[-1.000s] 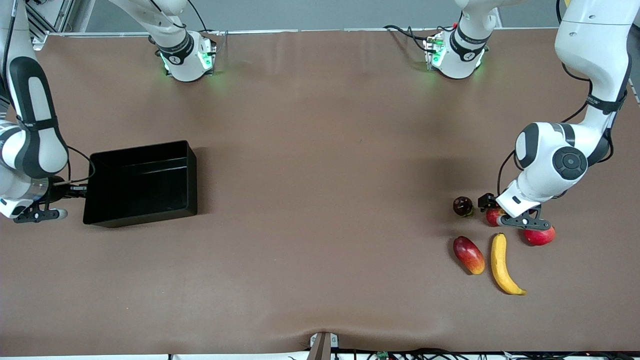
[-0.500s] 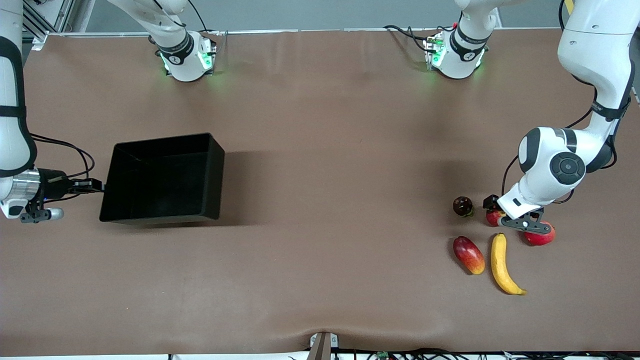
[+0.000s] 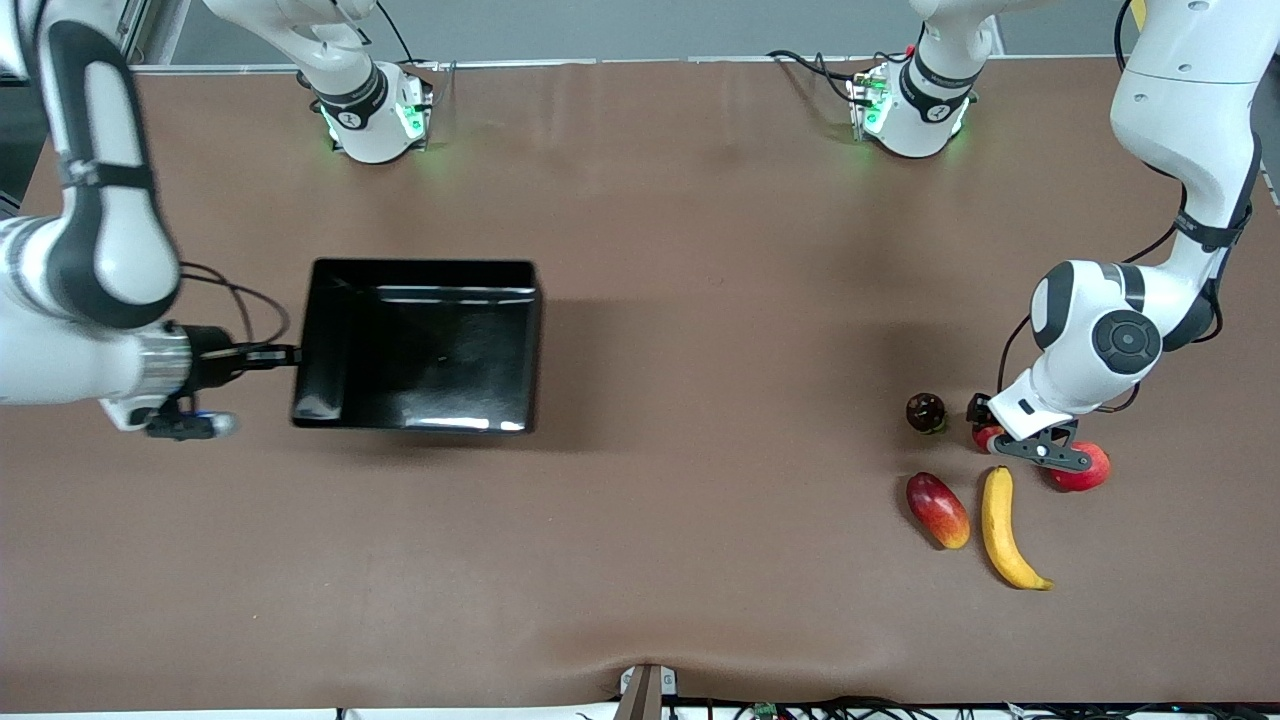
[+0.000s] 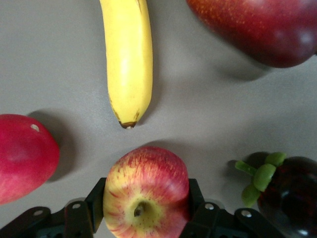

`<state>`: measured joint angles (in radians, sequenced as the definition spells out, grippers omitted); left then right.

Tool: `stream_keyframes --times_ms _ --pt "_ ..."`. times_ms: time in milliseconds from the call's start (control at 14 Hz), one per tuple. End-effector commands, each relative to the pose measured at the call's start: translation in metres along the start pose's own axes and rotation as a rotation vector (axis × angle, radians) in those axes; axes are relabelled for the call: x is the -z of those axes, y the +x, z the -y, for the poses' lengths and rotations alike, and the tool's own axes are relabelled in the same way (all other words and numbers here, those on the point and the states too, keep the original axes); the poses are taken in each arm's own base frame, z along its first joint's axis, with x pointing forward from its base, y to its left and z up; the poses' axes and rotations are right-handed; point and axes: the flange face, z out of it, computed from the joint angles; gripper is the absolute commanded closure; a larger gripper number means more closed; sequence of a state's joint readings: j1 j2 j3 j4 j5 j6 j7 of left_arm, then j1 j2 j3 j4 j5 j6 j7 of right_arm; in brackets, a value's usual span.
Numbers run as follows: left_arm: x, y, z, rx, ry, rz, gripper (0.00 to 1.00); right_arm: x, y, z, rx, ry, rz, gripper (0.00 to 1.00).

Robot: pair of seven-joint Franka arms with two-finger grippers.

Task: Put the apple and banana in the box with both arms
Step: 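Grasp the red-yellow apple with the left gripper while the right gripper pushes the box, then lift the apple with the left gripper while the right gripper slides the box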

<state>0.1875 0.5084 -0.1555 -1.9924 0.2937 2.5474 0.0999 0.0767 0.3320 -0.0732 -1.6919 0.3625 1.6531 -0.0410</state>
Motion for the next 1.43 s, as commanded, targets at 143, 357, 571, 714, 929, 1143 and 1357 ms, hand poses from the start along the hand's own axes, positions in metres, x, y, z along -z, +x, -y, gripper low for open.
stream_keyframes --times_ms 143,357,571,714,929,1143,1357 --pt "0.033 0.009 0.001 -0.027 0.03 -0.043 1.0 -0.022 -0.009 0.088 0.003 -0.014 -0.042 1.0" --pt "0.071 0.011 -0.006 -0.031 0.039 -0.026 1.0 -0.043 -0.014 0.146 0.039 0.033 -0.069 1.0" --pt "0.129 0.011 -0.013 0.015 0.05 -0.039 1.0 -0.082 -0.017 0.212 -0.033 0.029 -0.139 1.0" --pt "0.157 0.011 -0.029 0.037 0.033 -0.049 1.0 -0.122 -0.018 0.25 -0.049 0.022 -0.185 1.0" --pt "0.181 0.011 -0.053 0.06 0.033 -0.045 1.0 -0.176 -0.011 0.279 -0.076 0.024 -0.22 1.0" --pt "0.19 0.012 -0.105 0.163 0.017 -0.014 1.0 -0.21 -0.002 0.301 -0.051 0.024 -0.243 1.0" --pt "0.189 0.014 -0.164 0.248 -0.01 -0.004 1.0 -0.239 0.002 0.312 -0.033 -0.001 -0.226 1.0"
